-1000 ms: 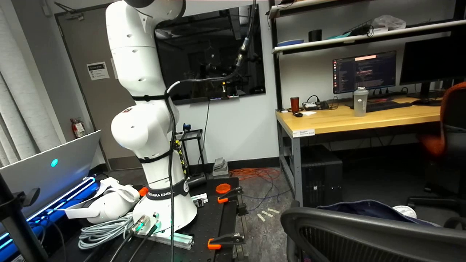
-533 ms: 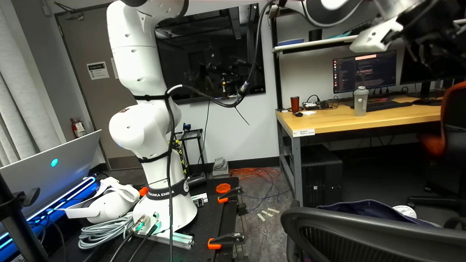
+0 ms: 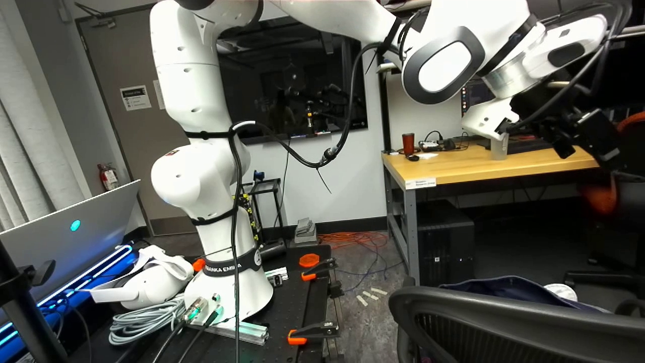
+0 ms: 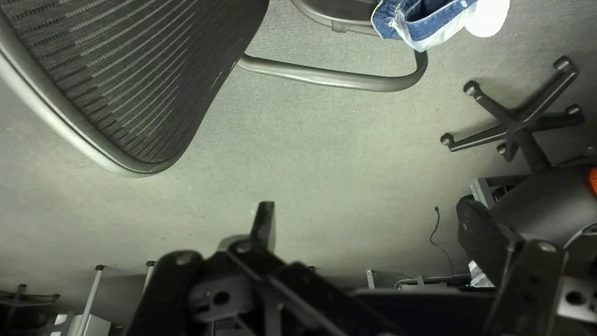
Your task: Take the jacket off the back of the chair and put it on the seat
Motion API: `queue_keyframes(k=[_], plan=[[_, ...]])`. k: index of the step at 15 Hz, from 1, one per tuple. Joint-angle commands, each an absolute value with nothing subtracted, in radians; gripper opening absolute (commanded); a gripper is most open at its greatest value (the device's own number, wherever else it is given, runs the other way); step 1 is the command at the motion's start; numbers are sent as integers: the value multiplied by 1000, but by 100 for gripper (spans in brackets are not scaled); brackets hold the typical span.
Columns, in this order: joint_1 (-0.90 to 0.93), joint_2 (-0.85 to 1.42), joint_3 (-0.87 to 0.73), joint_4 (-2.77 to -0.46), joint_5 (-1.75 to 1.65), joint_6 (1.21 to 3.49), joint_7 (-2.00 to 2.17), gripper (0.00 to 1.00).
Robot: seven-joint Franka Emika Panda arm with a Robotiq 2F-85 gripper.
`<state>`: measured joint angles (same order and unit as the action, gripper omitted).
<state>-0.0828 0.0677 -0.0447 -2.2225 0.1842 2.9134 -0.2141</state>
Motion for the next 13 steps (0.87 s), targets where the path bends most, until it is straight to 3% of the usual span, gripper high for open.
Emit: queue_keyframes(k=[1,13], plan=[[-81,70,-11,-2259,259,2974,-286,100],[-83,70,-12,-2258,236,2940,-246,100]])
